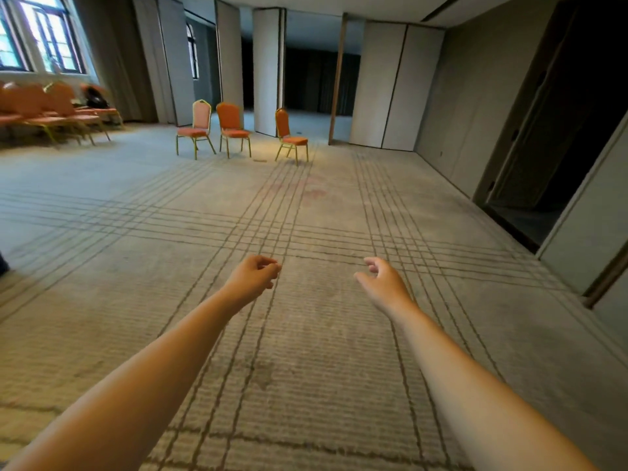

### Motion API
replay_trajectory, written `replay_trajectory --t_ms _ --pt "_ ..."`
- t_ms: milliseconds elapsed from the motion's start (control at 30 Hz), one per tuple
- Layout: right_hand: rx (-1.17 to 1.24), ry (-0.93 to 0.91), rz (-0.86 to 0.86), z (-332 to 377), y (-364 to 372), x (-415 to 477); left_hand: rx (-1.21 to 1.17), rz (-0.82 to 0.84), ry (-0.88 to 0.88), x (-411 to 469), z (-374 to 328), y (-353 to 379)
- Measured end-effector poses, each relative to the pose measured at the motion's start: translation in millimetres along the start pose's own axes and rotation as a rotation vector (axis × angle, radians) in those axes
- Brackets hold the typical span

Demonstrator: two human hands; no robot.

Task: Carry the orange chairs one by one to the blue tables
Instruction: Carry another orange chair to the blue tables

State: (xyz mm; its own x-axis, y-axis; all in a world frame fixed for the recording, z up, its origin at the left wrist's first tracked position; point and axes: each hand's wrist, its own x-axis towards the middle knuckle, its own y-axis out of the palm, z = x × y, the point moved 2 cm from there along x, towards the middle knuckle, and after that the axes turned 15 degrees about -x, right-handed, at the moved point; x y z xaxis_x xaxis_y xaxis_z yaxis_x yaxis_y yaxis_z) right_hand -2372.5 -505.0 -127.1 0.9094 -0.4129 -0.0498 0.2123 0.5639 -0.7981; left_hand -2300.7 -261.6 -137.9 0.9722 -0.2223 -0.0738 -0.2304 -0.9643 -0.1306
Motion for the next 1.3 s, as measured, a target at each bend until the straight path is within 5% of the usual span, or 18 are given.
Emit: replay_trajectory --t_ms 1300 --pt "-0.016 -0.015 0.164 -26.6 -22.1 1163.2 0.103 -0.013 -0.102 1118.3 -60.6 246.5"
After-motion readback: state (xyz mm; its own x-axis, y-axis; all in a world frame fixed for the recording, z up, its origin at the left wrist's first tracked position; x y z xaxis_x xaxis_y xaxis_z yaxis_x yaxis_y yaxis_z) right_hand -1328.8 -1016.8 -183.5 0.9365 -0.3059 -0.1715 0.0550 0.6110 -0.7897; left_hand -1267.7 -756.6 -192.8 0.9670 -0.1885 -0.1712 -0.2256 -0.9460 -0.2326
